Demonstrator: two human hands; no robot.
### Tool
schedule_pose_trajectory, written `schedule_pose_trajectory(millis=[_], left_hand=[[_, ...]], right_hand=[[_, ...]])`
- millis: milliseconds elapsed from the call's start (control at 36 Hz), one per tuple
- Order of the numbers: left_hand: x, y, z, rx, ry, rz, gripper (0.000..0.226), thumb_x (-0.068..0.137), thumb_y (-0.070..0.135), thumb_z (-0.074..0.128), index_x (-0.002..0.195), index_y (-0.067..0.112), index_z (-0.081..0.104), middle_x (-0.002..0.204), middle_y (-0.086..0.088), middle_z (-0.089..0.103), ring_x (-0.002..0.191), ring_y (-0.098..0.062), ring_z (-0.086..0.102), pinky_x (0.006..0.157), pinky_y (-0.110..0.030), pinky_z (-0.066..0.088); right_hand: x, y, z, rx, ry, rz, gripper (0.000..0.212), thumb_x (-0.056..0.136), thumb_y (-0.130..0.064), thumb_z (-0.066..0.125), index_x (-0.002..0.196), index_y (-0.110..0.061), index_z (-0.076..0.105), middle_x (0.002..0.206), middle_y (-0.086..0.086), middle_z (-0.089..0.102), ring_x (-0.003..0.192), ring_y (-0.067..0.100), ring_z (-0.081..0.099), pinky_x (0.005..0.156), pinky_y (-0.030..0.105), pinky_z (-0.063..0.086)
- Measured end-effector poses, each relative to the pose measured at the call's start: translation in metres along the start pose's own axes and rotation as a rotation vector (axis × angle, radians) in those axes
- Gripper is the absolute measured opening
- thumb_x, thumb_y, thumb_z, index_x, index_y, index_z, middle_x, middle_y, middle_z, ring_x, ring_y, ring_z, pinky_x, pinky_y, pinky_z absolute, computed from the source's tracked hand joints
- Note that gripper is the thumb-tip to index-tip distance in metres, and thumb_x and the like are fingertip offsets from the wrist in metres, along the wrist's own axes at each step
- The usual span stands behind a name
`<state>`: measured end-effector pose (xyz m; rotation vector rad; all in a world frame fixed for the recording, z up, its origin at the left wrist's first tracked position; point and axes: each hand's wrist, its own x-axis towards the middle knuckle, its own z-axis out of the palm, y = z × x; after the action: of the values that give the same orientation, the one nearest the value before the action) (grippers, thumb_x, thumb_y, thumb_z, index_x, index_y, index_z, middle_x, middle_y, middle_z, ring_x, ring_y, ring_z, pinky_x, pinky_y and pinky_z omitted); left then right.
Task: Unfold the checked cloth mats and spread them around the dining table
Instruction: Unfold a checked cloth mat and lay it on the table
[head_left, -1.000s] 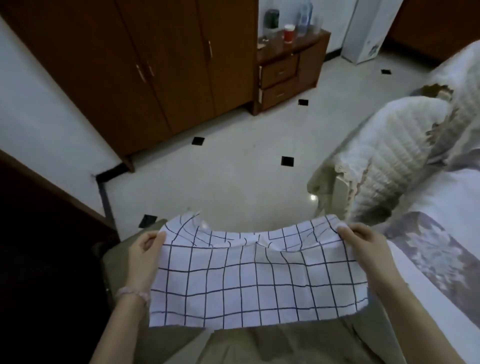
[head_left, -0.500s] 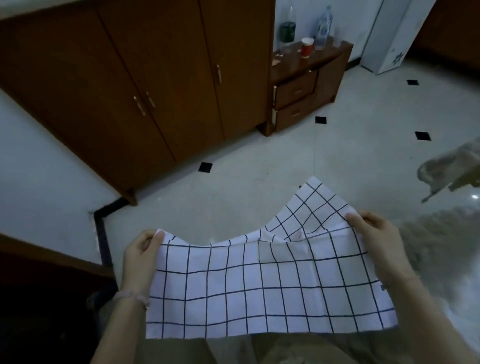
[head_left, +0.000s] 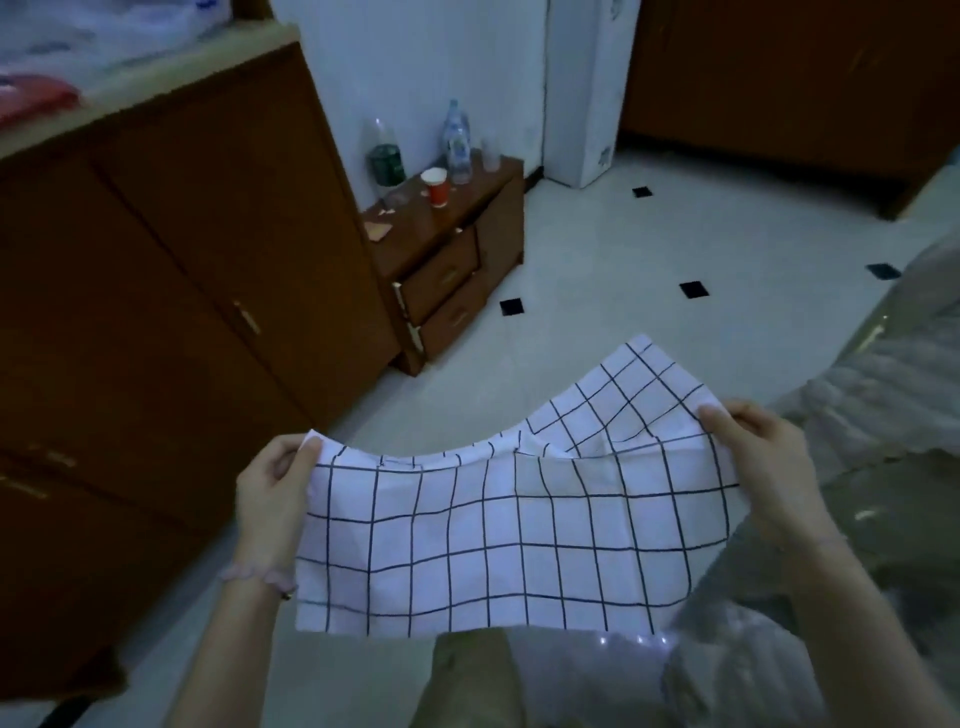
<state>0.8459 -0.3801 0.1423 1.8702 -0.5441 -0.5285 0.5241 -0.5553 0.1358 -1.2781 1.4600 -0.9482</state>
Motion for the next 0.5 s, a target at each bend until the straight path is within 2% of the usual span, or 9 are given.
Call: schedule_pose_trajectory(millis=[56, 111, 139, 222, 278, 361, 417, 500], left_hand=[[0.036, 0.013, 0.037, 0.032, -0.068, 0.036, 0.018, 0.093, 0.023, 0.053, 0.092, 0.009, 0.064, 0.087, -0.003, 0.064, 0.081, -0.014, 0.057, 0.073, -0.031, 0.045], [0.073, 0.024, 0.078, 0.037, -0.136, 0.065, 0.016, 0.093, 0.02, 0.053, 0.091, 0.008, 0.064, 0.083, -0.001, 0.062, 0.077, -0.012, 0.055, 0.068, -0.026, 0.042], [0.09, 0.03, 0.099, 0.039, -0.175, 0.074, 0.015, 0.093, 0.019, 0.053, 0.089, 0.01, 0.064, 0.083, -0.001, 0.062, 0.076, -0.012, 0.055, 0.067, -0.025, 0.042], [0.142, 0.058, 0.166, 0.033, -0.29, 0.094, 0.015, 0.093, 0.019, 0.053, 0.085, 0.014, 0.064, 0.082, 0.0, 0.064, 0.077, -0.013, 0.056, 0.066, -0.024, 0.042], [0.171, 0.086, 0.211, 0.021, -0.363, 0.108, 0.015, 0.093, 0.019, 0.054, 0.084, 0.014, 0.065, 0.081, 0.0, 0.064, 0.077, -0.013, 0.057, 0.066, -0.024, 0.043], [0.205, 0.138, 0.283, 0.018, -0.493, 0.18, 0.015, 0.092, 0.02, 0.054, 0.081, 0.018, 0.064, 0.083, 0.004, 0.063, 0.078, -0.008, 0.055, 0.068, -0.023, 0.042], [0.22, 0.174, 0.333, 0.003, -0.588, 0.264, 0.013, 0.092, 0.02, 0.054, 0.087, 0.015, 0.065, 0.085, 0.004, 0.062, 0.083, -0.012, 0.056, 0.071, -0.023, 0.042], [0.23, 0.226, 0.41, -0.046, -0.7, 0.401, 0.019, 0.093, 0.02, 0.054, 0.101, 0.006, 0.065, 0.094, -0.007, 0.064, 0.094, -0.018, 0.056, 0.075, -0.024, 0.042]], right_hand=[[0.03, 0.003, -0.006, 0.005, 0.06, 0.021, 0.01, 0.089, -0.016, 0.059, 0.082, -0.013, 0.066, 0.073, -0.006, 0.064, 0.062, 0.001, 0.059, 0.049, 0.006, 0.042], [0.059, 0.005, -0.012, 0.002, 0.117, 0.036, 0.012, 0.089, -0.014, 0.059, 0.08, -0.012, 0.066, 0.073, -0.004, 0.064, 0.053, -0.011, 0.056, 0.047, 0.001, 0.04], [0.074, 0.005, -0.015, -0.001, 0.148, 0.04, 0.013, 0.089, -0.013, 0.059, 0.078, -0.011, 0.066, 0.073, -0.003, 0.064, 0.052, -0.012, 0.055, 0.048, 0.002, 0.04], [0.114, -0.004, -0.028, -0.012, 0.272, 0.059, 0.015, 0.09, -0.014, 0.058, 0.077, -0.01, 0.065, 0.072, -0.001, 0.063, 0.065, 0.003, 0.056, 0.059, 0.015, 0.043], [0.137, -0.018, -0.041, -0.01, 0.353, 0.066, 0.012, 0.09, -0.017, 0.058, 0.084, -0.01, 0.066, 0.077, -0.002, 0.064, 0.071, 0.009, 0.054, 0.062, 0.018, 0.04], [0.165, -0.041, -0.072, -0.046, 0.495, 0.028, 0.013, 0.089, -0.022, 0.059, 0.088, -0.012, 0.068, 0.081, 0.0, 0.066, 0.072, 0.007, 0.055, 0.062, 0.015, 0.042], [0.179, -0.056, -0.098, -0.059, 0.611, 0.004, 0.012, 0.089, -0.025, 0.06, 0.087, -0.017, 0.068, 0.082, -0.002, 0.067, 0.073, 0.006, 0.056, 0.064, 0.014, 0.043], [0.189, -0.078, -0.142, -0.019, 0.807, -0.015, 0.009, 0.087, -0.028, 0.062, 0.088, -0.02, 0.068, 0.085, -0.003, 0.068, 0.079, 0.008, 0.059, 0.075, 0.022, 0.045]])
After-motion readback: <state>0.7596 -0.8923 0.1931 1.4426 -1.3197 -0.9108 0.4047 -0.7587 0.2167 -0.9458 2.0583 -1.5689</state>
